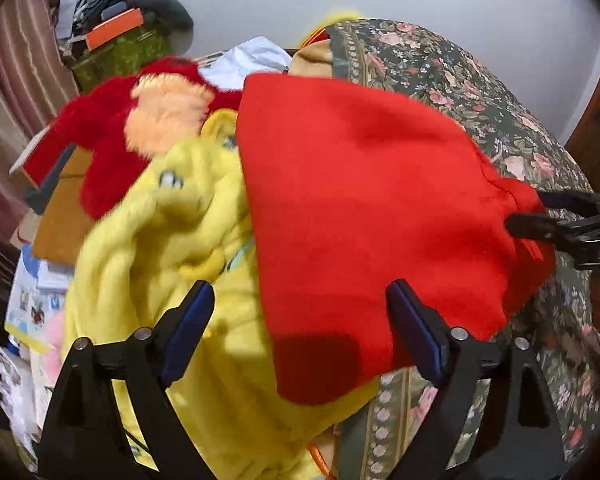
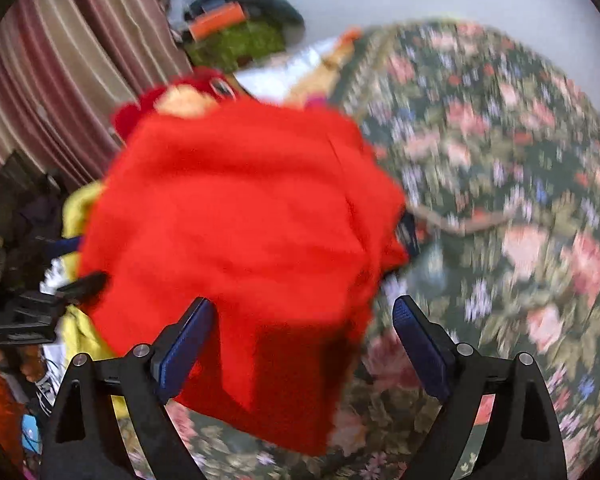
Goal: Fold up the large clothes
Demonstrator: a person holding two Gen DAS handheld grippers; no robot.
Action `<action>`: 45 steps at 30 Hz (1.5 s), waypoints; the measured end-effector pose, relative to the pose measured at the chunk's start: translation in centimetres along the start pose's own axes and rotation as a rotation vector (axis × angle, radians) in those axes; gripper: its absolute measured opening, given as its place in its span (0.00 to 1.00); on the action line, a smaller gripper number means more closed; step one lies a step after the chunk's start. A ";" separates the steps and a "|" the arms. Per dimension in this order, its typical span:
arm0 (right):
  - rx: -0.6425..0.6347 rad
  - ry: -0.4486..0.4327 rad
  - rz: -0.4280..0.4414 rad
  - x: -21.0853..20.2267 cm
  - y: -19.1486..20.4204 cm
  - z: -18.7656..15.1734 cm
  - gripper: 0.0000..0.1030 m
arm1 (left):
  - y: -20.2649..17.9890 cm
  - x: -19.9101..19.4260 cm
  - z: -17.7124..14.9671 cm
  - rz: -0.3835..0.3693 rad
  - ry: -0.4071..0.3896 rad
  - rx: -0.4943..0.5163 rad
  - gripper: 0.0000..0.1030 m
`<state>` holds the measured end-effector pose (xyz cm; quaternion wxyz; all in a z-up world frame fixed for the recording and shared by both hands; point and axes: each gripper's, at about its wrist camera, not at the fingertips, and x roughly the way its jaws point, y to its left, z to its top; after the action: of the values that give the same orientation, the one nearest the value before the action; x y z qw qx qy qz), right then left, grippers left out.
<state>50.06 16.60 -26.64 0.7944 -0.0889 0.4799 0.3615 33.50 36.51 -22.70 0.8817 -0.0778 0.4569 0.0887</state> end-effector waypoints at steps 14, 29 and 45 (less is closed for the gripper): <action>-0.014 -0.104 -0.078 -10.6 -2.4 -3.6 0.87 | -2.4 -7.5 -1.7 0.060 -0.082 0.021 0.88; -0.101 -0.705 0.021 -38.7 8.9 -10.7 0.87 | -12.1 -34.1 -4.4 -0.010 -0.663 0.065 0.88; -0.123 -0.895 0.004 -47.0 15.2 -23.7 0.87 | -16.5 -43.7 -15.5 0.080 -0.929 0.039 0.88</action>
<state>10.42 -6.97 2.92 0.9163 0.0299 0.0668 0.3938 0.21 13.39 5.18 0.9901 0.0042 0.0179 0.1394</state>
